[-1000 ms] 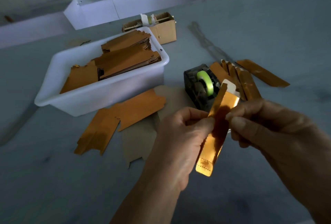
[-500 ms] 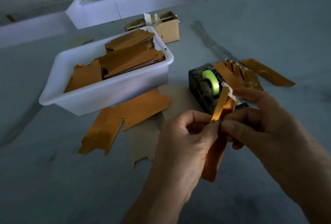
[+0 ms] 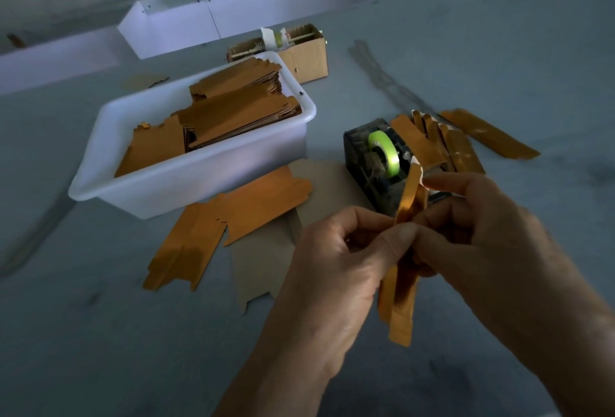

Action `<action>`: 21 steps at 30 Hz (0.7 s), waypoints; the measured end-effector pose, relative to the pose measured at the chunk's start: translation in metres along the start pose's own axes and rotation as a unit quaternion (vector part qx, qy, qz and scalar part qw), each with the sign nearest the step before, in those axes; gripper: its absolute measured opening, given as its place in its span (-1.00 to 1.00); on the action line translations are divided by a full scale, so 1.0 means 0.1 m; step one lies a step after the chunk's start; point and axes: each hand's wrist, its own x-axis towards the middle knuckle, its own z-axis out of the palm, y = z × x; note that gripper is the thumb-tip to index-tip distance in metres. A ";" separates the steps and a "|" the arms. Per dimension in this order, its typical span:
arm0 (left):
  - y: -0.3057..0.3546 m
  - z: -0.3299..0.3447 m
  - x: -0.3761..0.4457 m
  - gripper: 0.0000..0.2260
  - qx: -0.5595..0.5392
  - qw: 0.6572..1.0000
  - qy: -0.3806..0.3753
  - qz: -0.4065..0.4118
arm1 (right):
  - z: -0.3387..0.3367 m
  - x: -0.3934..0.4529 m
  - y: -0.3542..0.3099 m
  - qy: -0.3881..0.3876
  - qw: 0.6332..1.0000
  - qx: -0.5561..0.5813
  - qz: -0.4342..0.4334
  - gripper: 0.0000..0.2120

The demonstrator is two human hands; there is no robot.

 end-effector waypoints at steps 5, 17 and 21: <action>-0.06 0.05 0.00 -0.87 0.006 0.998 0.060 0.014 | 0.02 -0.04 0.00 0.019 0.999 -0.030 -0.002 -0.53; -0.06 0.11 -0.13 -0.84 0.046 0.980 0.153 0.120 | -0.08 -0.09 -0.15 0.052 0.992 -0.111 -0.024 -0.46; -0.09 0.11 -0.12 -0.82 0.067 0.984 0.138 0.092 | -0.05 -0.09 -0.07 -0.063 0.985 0.154 0.044 -0.58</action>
